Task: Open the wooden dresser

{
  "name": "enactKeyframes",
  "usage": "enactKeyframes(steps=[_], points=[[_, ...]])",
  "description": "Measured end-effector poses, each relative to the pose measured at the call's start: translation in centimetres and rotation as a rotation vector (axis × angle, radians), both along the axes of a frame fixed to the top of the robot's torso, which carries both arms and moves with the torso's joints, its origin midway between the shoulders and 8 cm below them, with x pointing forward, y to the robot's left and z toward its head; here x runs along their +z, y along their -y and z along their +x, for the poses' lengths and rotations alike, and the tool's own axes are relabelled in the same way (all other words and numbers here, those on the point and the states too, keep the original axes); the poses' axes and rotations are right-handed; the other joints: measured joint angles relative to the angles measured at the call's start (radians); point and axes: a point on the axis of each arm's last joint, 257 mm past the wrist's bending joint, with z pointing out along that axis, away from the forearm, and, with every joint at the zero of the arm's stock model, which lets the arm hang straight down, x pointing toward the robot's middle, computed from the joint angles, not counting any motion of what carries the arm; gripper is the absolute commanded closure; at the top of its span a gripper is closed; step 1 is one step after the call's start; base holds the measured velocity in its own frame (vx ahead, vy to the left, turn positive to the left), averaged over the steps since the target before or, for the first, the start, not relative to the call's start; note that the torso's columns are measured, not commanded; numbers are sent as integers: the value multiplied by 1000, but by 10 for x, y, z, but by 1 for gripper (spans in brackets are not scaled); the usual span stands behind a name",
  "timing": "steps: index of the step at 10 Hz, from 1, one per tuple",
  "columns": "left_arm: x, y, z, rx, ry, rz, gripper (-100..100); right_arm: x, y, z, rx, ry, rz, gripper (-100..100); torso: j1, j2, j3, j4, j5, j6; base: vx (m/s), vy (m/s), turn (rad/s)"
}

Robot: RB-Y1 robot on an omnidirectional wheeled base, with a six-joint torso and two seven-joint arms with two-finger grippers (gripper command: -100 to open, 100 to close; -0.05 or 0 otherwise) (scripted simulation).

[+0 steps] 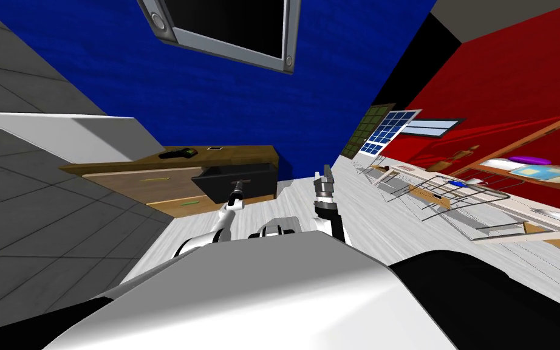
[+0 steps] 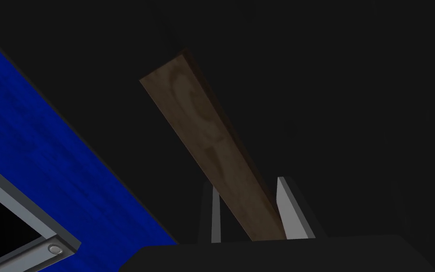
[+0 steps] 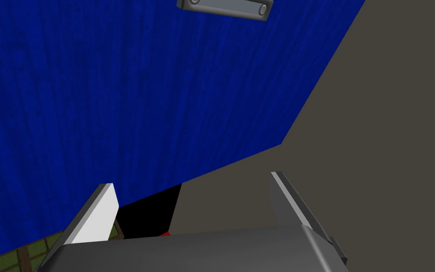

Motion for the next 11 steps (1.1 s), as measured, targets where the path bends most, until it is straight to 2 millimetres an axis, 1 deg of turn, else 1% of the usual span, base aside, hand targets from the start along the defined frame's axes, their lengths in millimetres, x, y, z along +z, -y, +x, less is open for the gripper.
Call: enactKeyframes(steps=[1, 2, 3, 4, 5, 6, 9, 10, 11], points=[[1, -7, 2, 17, 1, -5, 100, 0, 0, 0, 0, 0, 0, 0, -1, 1, 0, 0, 0, 1, -124, 2, -61], [0, -9, 5, 24, -4, -9, -100, 0, 0, 0, 0, 0, 0, 0, -1, -1, -1, 0, 0, 2, -46, 4, 126], [3, -1, 9, 14, -4, -12, -100, 0, 0, 0, 0, 0, 0, 0, 0, -7, -4, -5, 2, 3, -11, 0, 166], [10, 6, 18, 2, -3, -12, -100, 0, 0, 0, 0, 0, 0, 0, 1, -13, -8, -10, 4, 4, -2, -5, 53], [10, 10, 18, -3, -10, -13, -100, 0, 0, 0, 0, 0, 0, 0, 1, -14, -9, -9, 4, 5, 1, -2, 70], [13, 13, 19, -11, -13, -15, -100, 0, 0, 0, 0, 0, 0, 0, 1, -11, -7, -7, 3, 5, -5, -1, 175], [28, 45, 32, -54, -24, -22, -100, 0, 0, 0, 0, 0, 0, 0, -2, -1, -1, -1, 1, 5, -10, 3, 129], [31, 53, 35, -67, -28, -22, -100, 0, 0, 0, 0, 0, 0, 0, -3, 1, 0, 1, 0, 5, -10, 4, 25], [34, 56, 36, -73, -31, -21, -100, 0, 0, 0, 0, 0, 0, 0, -5, 2, 1, 2, -1, 5, 0, 0, 0]])
